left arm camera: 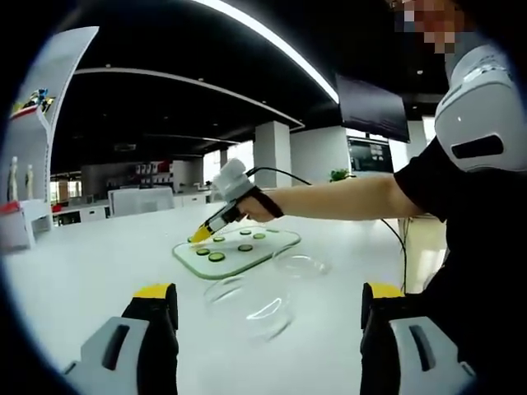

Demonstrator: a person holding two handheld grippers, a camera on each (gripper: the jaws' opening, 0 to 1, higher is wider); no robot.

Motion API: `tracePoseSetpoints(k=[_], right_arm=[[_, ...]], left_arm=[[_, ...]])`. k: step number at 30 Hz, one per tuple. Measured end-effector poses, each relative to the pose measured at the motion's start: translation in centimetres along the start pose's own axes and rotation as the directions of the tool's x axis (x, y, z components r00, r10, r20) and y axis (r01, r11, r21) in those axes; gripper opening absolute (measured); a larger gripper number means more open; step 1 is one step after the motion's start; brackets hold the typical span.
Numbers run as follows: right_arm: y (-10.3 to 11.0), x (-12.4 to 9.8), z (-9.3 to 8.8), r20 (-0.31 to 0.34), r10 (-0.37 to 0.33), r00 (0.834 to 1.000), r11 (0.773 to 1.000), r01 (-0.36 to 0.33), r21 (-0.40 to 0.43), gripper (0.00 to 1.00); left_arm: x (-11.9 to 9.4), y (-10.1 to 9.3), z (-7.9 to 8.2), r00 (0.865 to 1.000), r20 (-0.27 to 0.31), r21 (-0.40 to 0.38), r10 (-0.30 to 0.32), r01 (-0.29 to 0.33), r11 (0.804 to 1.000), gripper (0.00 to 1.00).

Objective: Open the petri dish lid, add cucumber slices into the petri dish, and close the lid

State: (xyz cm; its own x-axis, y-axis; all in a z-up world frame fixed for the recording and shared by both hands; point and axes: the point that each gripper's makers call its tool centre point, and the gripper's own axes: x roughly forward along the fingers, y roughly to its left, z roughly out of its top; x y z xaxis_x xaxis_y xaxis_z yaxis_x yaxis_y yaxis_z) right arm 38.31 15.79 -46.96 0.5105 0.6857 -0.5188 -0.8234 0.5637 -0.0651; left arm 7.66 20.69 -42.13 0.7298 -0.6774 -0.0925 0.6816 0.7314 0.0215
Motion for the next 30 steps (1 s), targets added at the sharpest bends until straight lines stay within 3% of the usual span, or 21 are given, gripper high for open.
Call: tracePoseSetpoints(k=[16,22,30], right_arm=[[-0.7,-3.5,-0.6,0.035,0.021,0.999,1.0,-0.022,0.02,0.18],[0.3,-6.2,-0.8,0.059,0.031,0.998,0.999,-0.032,0.005,0.18],[3.0,-12.0,-0.9,0.108,0.07,0.992,0.998,-0.069,-0.01,0.18]], left_arm=[[0.4,-0.9,0.1,1.0,-0.007,0.009,-0.018,0.018,1.0,0.91],[0.5,-1.2,0.0,1.0,-0.01,0.009,-0.023,0.023,1.0,0.91],[1.0,-1.6,-0.1,0.999,-0.013,0.013,-0.043,0.043,0.999,0.91]])
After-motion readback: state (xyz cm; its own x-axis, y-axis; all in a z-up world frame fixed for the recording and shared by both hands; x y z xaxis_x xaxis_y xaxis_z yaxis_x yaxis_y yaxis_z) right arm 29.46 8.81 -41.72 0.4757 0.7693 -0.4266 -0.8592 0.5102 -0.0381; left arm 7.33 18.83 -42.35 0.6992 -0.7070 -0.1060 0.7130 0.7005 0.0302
